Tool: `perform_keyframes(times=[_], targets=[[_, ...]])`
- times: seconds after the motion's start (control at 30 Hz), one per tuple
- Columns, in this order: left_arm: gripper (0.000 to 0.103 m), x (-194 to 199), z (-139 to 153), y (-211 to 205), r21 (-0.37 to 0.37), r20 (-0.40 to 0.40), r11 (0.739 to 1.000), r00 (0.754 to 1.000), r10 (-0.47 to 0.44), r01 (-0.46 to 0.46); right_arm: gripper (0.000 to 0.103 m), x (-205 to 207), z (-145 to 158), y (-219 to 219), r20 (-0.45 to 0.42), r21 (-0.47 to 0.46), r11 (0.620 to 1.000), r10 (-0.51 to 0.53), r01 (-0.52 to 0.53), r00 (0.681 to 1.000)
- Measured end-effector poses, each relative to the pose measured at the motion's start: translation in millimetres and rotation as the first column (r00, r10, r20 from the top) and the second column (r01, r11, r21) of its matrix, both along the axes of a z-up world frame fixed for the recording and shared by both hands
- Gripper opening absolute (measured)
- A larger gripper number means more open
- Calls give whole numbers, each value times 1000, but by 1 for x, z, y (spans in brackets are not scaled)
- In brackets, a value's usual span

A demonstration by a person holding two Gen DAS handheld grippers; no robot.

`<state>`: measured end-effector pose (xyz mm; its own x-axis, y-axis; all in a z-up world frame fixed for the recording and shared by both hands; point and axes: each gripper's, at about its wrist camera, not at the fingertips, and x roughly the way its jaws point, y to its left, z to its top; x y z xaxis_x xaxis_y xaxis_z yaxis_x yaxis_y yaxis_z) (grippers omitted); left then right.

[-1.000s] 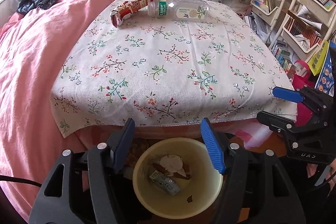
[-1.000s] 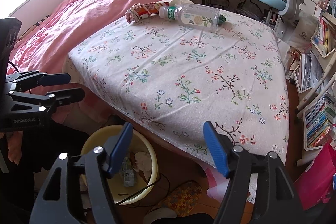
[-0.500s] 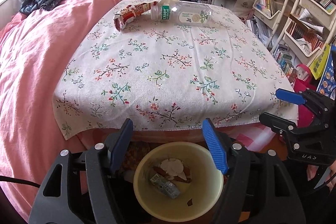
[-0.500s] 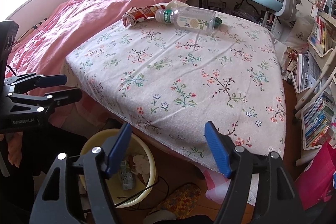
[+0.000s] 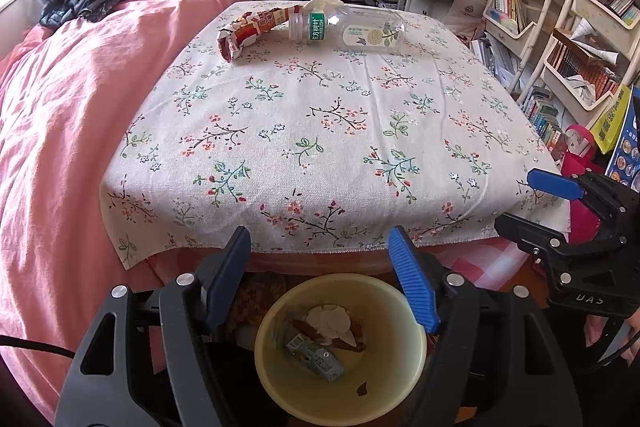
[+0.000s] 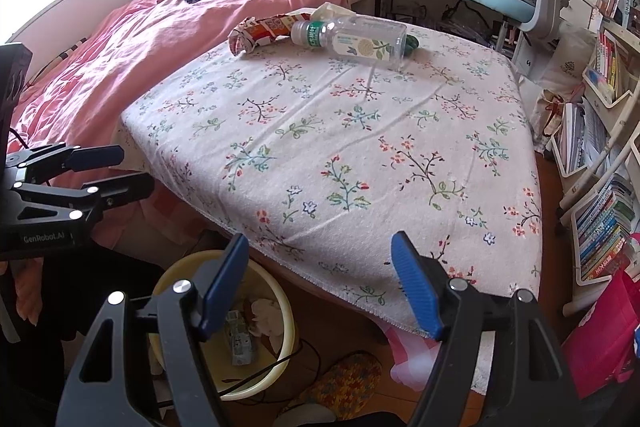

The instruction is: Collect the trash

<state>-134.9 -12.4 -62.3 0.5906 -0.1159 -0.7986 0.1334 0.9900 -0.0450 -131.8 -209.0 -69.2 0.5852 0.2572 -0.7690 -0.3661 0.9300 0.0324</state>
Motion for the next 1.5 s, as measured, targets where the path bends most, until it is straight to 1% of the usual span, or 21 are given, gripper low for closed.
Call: perform_keyframes(times=[0.13,0.23,1.3,1.43,1.5], targets=[[69,0,1,0,0,2,1000,1000,3,-3,71,0,0,-1,4,1,1000,-6,6,1000],[70,1,1,1,2,4,1000,1000,6,-6,74,0,1,-1,11,-1,1000,-11,11,1000],[72,2,1,1,1,9,1000,1000,12,-12,74,3,3,-4,16,8,1000,-20,19,1000],[72,14,9,3,-4,14,1000,1000,11,-11,74,12,9,-2,20,8,1000,-11,11,1000],[72,26,19,5,15,36,1000,999,16,-17,74,19,14,0,30,-5,1000,1,0,1000]])
